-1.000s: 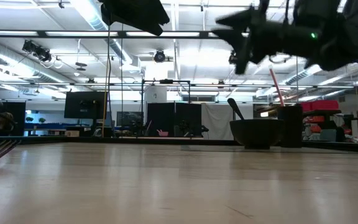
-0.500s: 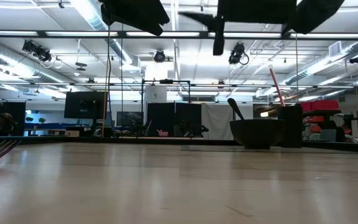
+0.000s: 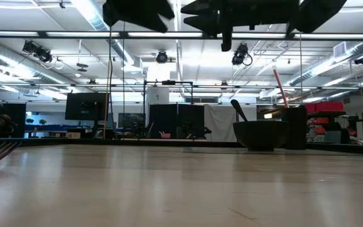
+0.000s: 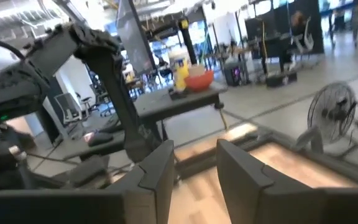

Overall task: Pick & Place Utensil
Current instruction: Put the blue fork into the black bowl on the transparent mat

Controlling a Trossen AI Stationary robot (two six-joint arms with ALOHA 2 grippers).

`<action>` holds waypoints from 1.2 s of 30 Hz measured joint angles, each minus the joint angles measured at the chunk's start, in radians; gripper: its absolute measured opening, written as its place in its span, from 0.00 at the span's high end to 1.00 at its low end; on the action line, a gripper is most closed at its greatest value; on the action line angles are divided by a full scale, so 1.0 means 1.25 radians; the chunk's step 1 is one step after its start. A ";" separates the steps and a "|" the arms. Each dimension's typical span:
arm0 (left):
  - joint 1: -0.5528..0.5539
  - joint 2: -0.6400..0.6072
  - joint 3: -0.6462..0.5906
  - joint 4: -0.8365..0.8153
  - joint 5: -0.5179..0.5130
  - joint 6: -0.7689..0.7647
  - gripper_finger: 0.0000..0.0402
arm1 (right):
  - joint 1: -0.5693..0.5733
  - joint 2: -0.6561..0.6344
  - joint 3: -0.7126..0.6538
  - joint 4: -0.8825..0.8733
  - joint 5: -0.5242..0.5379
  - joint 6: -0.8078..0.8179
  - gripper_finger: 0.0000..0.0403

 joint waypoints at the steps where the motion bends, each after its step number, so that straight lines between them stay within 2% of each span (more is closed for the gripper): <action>1: 0.000 0.000 0.000 0.021 0.000 -0.031 0.56 | -0.002 0.000 0.000 0.008 0.001 -0.015 0.69; 7: 0.000 0.000 0.000 0.189 0.000 -0.303 0.56 | 0.011 -0.001 0.000 -0.044 -0.018 -0.135 0.69; 10: 0.000 0.000 0.000 0.255 0.001 -0.352 0.56 | 0.028 -0.001 0.000 -0.114 -0.021 -0.193 0.69; 14: 0.002 -0.001 0.000 0.288 0.015 -0.339 0.56 | 0.050 -0.001 0.000 -0.205 -0.020 -0.215 0.69; 17: 0.005 -0.005 0.000 0.234 0.103 -0.267 0.56 | 0.079 -0.001 0.000 -0.240 -0.016 -0.220 0.69; 20: -0.008 -0.014 0.000 0.174 0.186 -0.295 0.56 | 0.116 -0.001 0.000 -0.264 0.012 -0.245 0.69; 24: -0.068 -0.038 0.001 0.078 0.209 -0.418 0.56 | 0.154 -0.001 0.000 -0.273 0.076 -0.281 0.69; 29: -0.154 -0.047 0.000 -0.115 0.249 -0.616 0.56 | 0.170 -0.001 0.000 -0.267 0.142 -0.285 0.69; 32: -0.197 -0.038 0.000 -0.152 0.271 -0.639 0.56 | 0.168 -0.001 0.000 -0.266 0.158 -0.285 0.69; 36: -0.225 -0.037 0.000 -0.130 0.289 -0.596 0.56 | 0.163 -0.001 0.000 -0.259 0.157 -0.285 0.69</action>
